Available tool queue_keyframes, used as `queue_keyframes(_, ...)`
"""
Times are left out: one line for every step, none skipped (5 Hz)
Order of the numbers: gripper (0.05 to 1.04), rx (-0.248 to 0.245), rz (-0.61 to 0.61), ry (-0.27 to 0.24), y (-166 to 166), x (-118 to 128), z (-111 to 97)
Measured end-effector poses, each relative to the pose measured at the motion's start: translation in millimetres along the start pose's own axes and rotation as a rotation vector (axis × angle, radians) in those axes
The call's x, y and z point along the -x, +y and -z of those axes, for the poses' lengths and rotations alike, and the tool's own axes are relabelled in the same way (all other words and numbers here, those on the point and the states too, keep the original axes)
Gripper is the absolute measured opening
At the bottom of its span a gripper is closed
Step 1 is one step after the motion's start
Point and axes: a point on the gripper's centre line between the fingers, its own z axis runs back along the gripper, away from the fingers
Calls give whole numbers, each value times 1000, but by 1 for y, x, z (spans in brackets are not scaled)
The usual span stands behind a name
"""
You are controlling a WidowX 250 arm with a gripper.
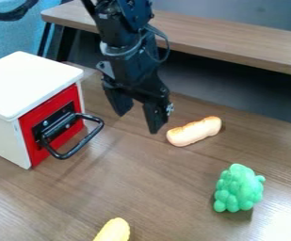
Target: Close the drawer
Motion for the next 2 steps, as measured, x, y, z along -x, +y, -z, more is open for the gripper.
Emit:
queue_keyframes(999, -4, -18, 8, 3, -8, 6)
queue_keyframes(999, 1, -30, 14, 4, -16, 11)
